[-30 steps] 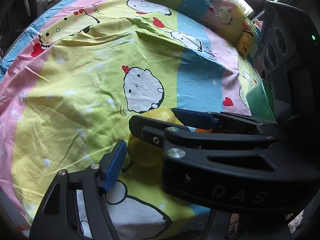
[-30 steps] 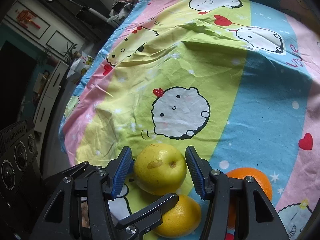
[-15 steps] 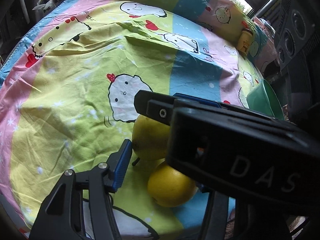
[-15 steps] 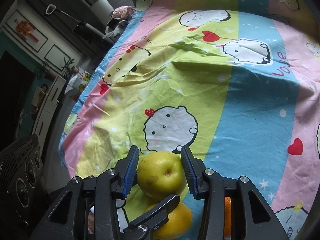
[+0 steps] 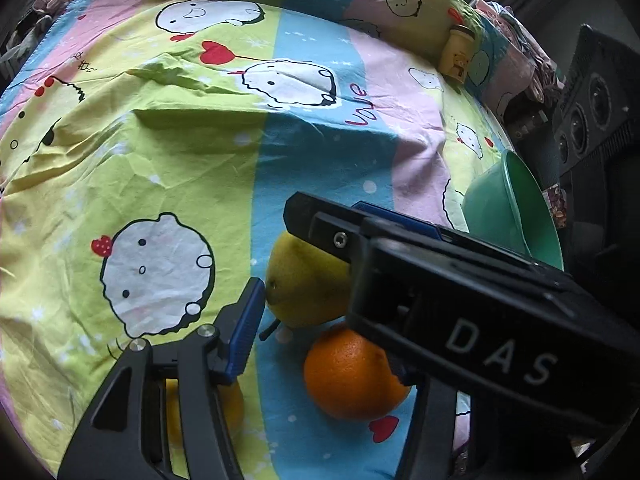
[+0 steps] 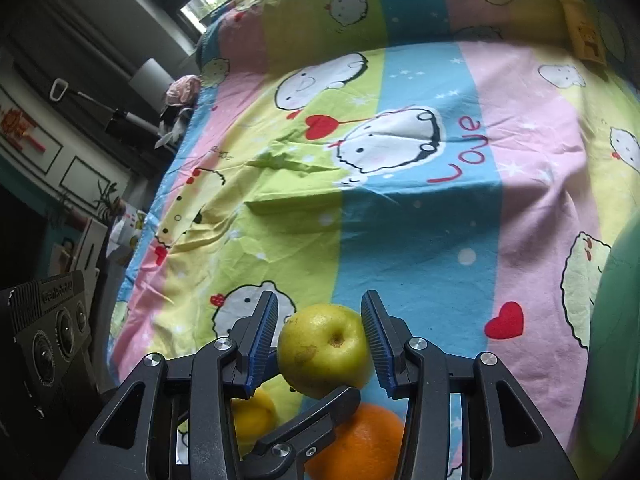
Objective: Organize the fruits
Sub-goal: 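Close the right gripper on the pear and lift it, then carry the held pear with the right gripper into the green bowl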
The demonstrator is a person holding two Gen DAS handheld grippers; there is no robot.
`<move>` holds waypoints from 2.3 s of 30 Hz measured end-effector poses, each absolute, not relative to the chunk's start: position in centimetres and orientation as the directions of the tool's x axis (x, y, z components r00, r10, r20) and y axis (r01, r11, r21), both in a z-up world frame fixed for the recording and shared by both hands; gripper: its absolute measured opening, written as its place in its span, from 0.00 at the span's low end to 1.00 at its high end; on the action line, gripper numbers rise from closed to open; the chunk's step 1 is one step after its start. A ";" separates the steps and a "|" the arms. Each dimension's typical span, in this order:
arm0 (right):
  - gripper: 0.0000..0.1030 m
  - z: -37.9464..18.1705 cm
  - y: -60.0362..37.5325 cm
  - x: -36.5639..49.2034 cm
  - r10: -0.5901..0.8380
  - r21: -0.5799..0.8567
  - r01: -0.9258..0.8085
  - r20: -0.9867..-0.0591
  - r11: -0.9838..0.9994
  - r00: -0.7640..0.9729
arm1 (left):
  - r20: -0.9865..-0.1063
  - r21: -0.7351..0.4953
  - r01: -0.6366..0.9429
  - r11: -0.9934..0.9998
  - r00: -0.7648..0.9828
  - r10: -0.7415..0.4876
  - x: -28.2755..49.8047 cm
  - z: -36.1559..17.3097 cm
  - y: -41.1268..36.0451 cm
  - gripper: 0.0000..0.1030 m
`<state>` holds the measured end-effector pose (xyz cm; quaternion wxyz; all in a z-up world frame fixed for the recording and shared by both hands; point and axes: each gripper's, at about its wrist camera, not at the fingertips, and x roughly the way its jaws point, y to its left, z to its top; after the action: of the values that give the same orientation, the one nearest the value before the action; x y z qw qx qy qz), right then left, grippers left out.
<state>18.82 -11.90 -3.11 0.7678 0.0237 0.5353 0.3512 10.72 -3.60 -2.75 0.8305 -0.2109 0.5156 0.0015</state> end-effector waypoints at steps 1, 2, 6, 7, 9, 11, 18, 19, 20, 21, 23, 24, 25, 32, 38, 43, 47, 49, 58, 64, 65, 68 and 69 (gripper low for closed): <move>0.46 -3.7 -12.2 19.3 0.552 0.415 -0.494 -0.817 0.764 0.167 | -0.858 -0.347 -0.220 0.912 0.467 -0.214 10.9 -3.0 -3.7 0.52; 0.46 -4.1 -12.6 19.6 0.550 0.427 -0.474 -0.822 0.770 0.152 | -0.851 -0.340 -0.216 0.915 0.485 -0.201 10.9 -2.8 -3.8 0.52; 0.46 -4.3 -13.5 20.0 0.570 0.464 -0.441 -0.809 0.768 0.141 | -0.844 -0.343 -0.207 0.916 0.497 -0.204 11.0 -2.9 -3.8 0.52; 0.46 -4.3 -13.5 19.9 0.571 0.465 -0.440 -0.808 0.768 0.143 | -0.844 -0.338 -0.202 0.919 0.498 -0.200 10.9 -2.9 -3.9 0.52; 0.47 -4.2 -13.6 19.7 0.566 0.461 -0.437 -0.812 0.772 0.142 | -0.840 -0.329 -0.193 0.924 0.507 -0.193 10.9 -2.9 -4.1 0.52; 0.49 -4.3 -13.9 19.6 0.573 0.476 -0.429 -0.809 0.767 0.127 | -0.835 -0.321 -0.188 0.928 0.518 -0.184 10.9 -3.0 -4.3 0.53; 0.57 -5.2 -15.1 19.7 0.609 0.535 -0.380 -0.787 0.754 0.101 | -0.819 -0.311 -0.172 0.935 0.548 -0.171 10.7 -3.0 -4.5 0.52; 0.57 -5.2 -15.1 19.7 0.613 0.542 -0.375 -0.784 0.753 0.099 | -0.816 -0.310 -0.171 0.935 0.553 -0.169 10.6 -3.0 -4.5 0.52; 0.57 -5.3 -15.0 19.7 0.616 0.546 -0.372 -0.782 0.751 0.097 | -0.813 -0.311 -0.171 0.935 0.558 -0.168 10.6 -3.0 -4.4 0.52; 0.57 -5.3 -15.0 19.7 0.618 0.549 -0.372 -0.780 0.749 0.095 | -0.809 -0.313 -0.172 0.934 0.563 -0.167 10.5 -3.0 -4.3 0.52; 0.57 -5.5 -14.8 19.7 0.624 0.558 -0.369 -0.776 0.744 0.085 | -0.803 -0.315 -0.174 0.933 0.572 -0.164 10.5 -3.0 -4.1 0.53; 0.57 -5.6 -14.7 19.7 0.628 0.563 -0.366 -0.774 0.741 0.081 | -0.801 -0.315 -0.174 0.933 0.576 -0.162 10.4 -3.0 -4.1 0.54; 0.57 -5.7 -14.6 19.7 0.630 0.566 -0.364 -0.773 0.740 0.079 | -0.799 -0.315 -0.174 0.933 0.580 -0.162 10.4 -3.0 -4.0 0.54; 0.57 -6.6 -14.1 19.9 0.654 0.605 -0.342 -0.755 0.719 0.041 | -0.807 -0.276 -0.168 0.946 0.575 -0.133 10.6 -3.2 -4.5 0.54; 0.57 -6.9 -13.9 19.9 0.667 0.620 -0.332 -0.744 0.711 0.039 | -0.807 -0.271 -0.169 0.948 0.577 -0.127 10.6 -3.2 -4.4 0.53; 0.58 -6.5 -14.2 19.5 0.661 0.610 -0.326 -0.748 0.722 0.064 | -0.798 -0.300 -0.172 0.938 0.584 -0.148 10.4 -3.0 -4.3 0.53; 0.58 -5.0 -14.7 18.9 0.659 0.592 -0.353 -0.745 0.725 0.106 | -0.770 -0.309 -0.165 0.937 0.621 -0.145 9.8 -1.6 -4.9 0.52; 0.58 -3.9 -15.2 18.6 0.674 0.594 -0.371 -0.728 0.713 0.130 | -0.753 -0.299 -0.148 0.943 0.644 -0.137 9.5 -0.6 -5.5 0.52; 0.58 1.0 -19.4 17.6 0.731 0.612 -0.411 -0.628 0.676 0.266 | -0.670 -0.222 -0.049 0.974 0.733 -0.116 9.3 4.2 -9.7 0.52; 0.58 2.5 -23.8 17.8 0.738 0.644 -0.363 -0.567 0.674 0.365 | -0.648 -0.170 0.062 0.983 0.745 -0.159 10.7 5.9 -13.4 0.52; 0.58 2.7 -24.7 17.8 0.736 0.649 -0.351 -0.558 0.675 0.383 | -0.645 -0.163 0.084 0.983 0.745 -0.171 11.0 6.1 -14.1 0.52; 0.58 2.9 -26.9 17.9 0.721 0.658 -0.316 -0.541 0.684 0.433 | -0.637 -0.155 0.143 0.978 0.742 -0.209 11.8 6.2 -15.9 0.52; 0.58 2.9 -27.7 17.9 0.714 0.661 -0.302 -0.538 0.687 0.448 | -0.635 -0.157 0.158 0.975 0.740 -0.222 12.1 6.2 -16.5 0.52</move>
<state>17.93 -27.66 2.89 0.8152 0.2436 0.4232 0.3115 12.13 -16.51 6.15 0.9315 -0.0462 0.3460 -0.1020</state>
